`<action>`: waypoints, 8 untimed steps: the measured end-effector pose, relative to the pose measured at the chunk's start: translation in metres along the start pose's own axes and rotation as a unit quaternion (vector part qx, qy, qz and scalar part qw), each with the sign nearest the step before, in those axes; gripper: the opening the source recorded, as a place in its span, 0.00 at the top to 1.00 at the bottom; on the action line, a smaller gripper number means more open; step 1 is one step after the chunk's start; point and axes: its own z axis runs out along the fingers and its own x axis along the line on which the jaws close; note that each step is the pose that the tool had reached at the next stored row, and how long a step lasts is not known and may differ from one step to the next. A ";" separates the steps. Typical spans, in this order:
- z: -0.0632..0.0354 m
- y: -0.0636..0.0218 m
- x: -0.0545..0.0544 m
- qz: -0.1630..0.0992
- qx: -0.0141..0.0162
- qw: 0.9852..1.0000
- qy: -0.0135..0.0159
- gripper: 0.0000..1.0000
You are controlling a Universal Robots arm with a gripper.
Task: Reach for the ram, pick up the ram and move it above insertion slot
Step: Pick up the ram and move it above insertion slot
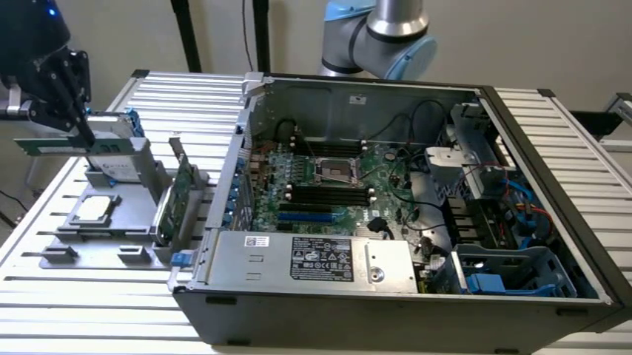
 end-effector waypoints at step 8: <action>-0.0035 -0.0129 -0.007 0.000 0.000 1.000 -0.004 0.87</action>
